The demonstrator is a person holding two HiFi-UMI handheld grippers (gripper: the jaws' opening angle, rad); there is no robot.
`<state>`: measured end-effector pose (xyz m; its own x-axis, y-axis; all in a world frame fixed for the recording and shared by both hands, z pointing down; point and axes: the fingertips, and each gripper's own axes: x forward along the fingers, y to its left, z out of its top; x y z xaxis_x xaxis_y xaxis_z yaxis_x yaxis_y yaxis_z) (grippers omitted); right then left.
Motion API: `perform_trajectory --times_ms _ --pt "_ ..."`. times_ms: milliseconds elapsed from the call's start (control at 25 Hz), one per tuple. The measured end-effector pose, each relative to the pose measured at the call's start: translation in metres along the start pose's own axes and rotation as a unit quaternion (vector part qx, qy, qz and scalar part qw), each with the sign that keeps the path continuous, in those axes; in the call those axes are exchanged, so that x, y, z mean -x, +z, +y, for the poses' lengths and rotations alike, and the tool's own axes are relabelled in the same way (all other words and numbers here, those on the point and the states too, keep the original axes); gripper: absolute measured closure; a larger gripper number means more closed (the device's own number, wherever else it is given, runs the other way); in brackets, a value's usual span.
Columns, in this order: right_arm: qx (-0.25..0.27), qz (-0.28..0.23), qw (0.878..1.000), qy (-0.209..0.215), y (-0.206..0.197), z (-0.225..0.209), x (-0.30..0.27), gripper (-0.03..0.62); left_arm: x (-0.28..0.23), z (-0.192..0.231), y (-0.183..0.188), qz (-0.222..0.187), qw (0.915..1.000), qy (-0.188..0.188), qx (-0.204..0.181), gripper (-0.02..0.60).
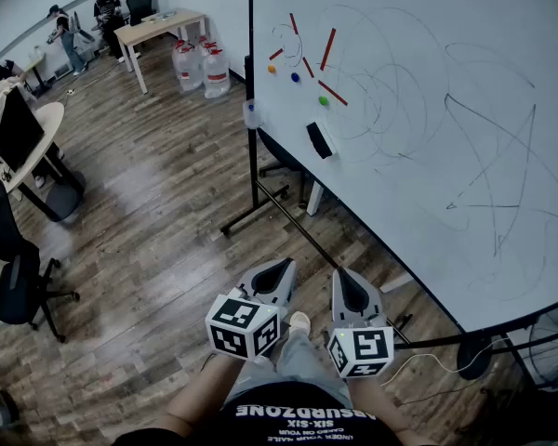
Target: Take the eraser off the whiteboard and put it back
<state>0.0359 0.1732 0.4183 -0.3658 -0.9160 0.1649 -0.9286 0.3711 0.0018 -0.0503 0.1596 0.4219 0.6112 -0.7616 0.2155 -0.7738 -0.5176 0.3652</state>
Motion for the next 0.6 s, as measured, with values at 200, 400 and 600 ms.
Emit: perform_trajectory --times_ms 200,400,600 --pt "0.006 -0.011 1.0 -0.001 0.009 -0.015 -0.018 0.597 -0.022 0.004 0.016 -0.015 0.9998 -0.008 -0.003 0.575" --pt "0.007 -0.02 1.0 -0.009 0.02 -0.038 -0.034 0.595 -0.043 0.006 0.036 -0.027 0.9995 -0.008 -0.014 0.575" --pt "0.004 -0.024 1.0 -0.009 0.026 -0.053 -0.056 0.595 -0.065 0.015 0.047 -0.03 0.9994 -0.006 -0.017 0.575"
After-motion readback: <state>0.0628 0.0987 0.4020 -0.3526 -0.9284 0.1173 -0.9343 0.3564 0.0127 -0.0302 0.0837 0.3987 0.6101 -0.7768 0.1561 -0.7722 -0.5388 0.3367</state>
